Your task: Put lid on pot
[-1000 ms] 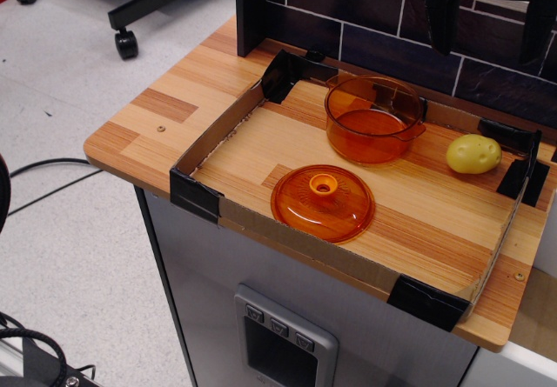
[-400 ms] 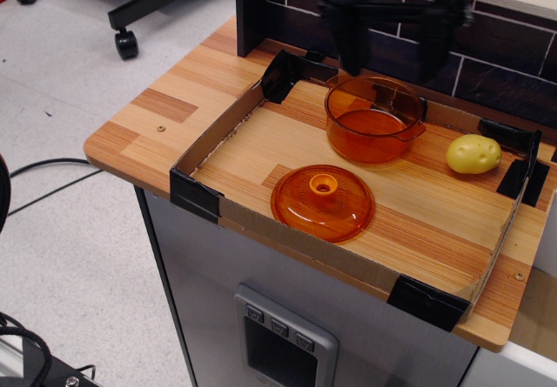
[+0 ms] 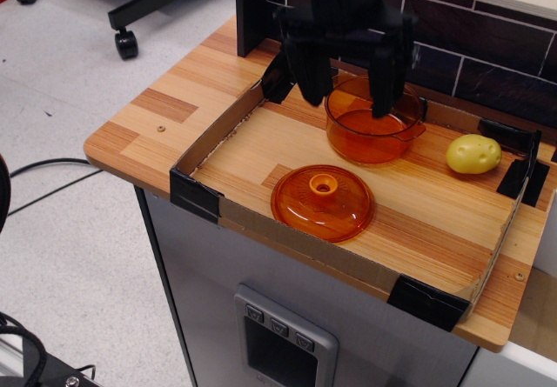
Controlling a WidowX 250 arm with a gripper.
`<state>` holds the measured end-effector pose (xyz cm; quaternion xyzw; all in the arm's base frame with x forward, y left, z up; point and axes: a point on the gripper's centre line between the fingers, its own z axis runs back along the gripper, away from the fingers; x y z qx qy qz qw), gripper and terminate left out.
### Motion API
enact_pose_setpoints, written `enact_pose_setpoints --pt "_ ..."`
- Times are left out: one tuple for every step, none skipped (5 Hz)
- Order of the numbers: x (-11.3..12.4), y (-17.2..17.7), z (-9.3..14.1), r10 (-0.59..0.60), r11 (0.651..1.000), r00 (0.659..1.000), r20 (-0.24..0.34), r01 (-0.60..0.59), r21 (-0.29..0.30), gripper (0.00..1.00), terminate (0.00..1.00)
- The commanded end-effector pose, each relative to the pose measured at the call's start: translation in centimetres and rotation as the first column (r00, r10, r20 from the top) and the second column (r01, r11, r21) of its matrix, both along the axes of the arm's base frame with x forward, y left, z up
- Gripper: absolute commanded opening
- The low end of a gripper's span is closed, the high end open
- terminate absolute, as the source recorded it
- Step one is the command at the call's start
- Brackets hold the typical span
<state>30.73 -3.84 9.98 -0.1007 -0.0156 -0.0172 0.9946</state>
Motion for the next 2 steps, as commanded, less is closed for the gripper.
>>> enact_pose_setpoints --pt "0.7 0.5 -2.0 0.032 0.998 0.998 0.054 -0.035 0.059 1.0 0.0" --pt "0.8 0.4 -3.5 0.021 0.995 0.999 0.034 -0.024 0.092 1.0 0.0"
